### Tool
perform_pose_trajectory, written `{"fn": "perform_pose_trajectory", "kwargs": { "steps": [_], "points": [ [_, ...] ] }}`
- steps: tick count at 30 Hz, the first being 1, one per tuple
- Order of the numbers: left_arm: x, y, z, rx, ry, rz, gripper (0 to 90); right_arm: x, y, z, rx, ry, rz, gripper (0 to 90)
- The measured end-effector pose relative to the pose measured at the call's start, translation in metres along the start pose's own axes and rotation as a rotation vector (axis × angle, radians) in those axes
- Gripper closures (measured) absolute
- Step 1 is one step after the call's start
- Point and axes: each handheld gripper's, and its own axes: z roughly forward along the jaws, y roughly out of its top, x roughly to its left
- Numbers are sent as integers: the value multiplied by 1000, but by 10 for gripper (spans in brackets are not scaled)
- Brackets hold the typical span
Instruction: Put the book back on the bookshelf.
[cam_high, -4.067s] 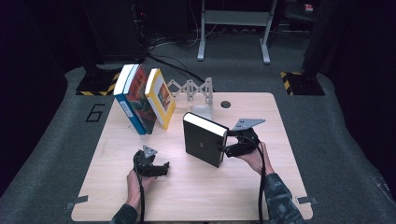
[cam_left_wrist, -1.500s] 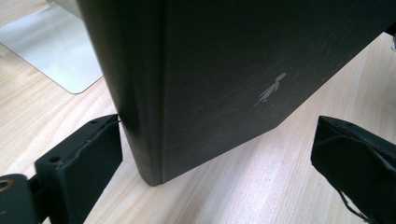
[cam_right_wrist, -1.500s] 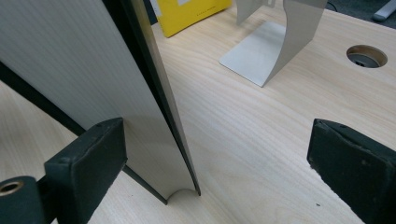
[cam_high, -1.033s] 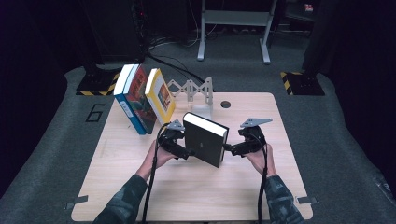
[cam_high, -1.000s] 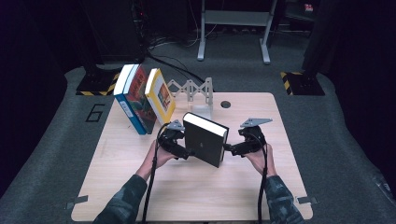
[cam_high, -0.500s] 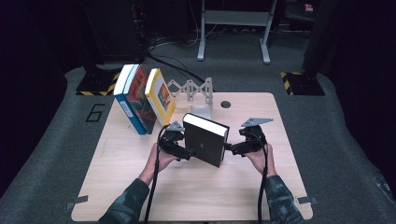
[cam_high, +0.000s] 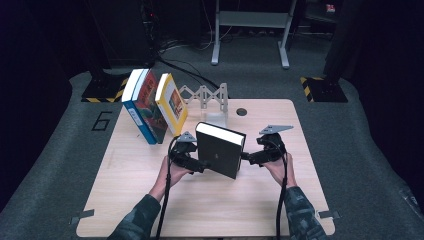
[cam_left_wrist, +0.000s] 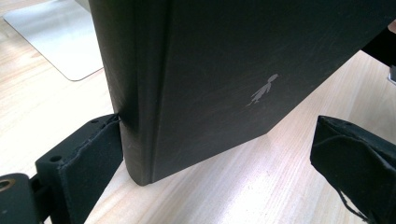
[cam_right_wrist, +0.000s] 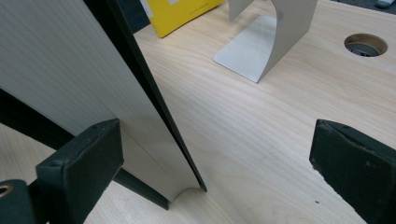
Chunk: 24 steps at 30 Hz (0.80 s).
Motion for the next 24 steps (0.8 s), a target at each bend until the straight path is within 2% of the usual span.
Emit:
{"fn": "perform_pose_trajectory", "kwargs": {
  "steps": [13, 16, 18, 21, 24],
  "points": [
    [-4, -5, -2, -14, -8, 2, 29, -7, 2, 1, 5, -10, 14, 19],
    [-1, -4, -2, -14, -12, 16, 29, -7, 2, 0, 1, -16, 17, 26],
    [1, -2, -2, -40, -7, 11, 38, -6, 2, -1, -6, -23, 15, 30],
    [2, -1, -1, -48, -7, 4, 38, -4, 0, -3, -18, -23, 25, 34],
    [2, 0, 0, -49, -8, -12, 37, -2, -1, -2, -8, -21, 23, 34]
  ]
}}
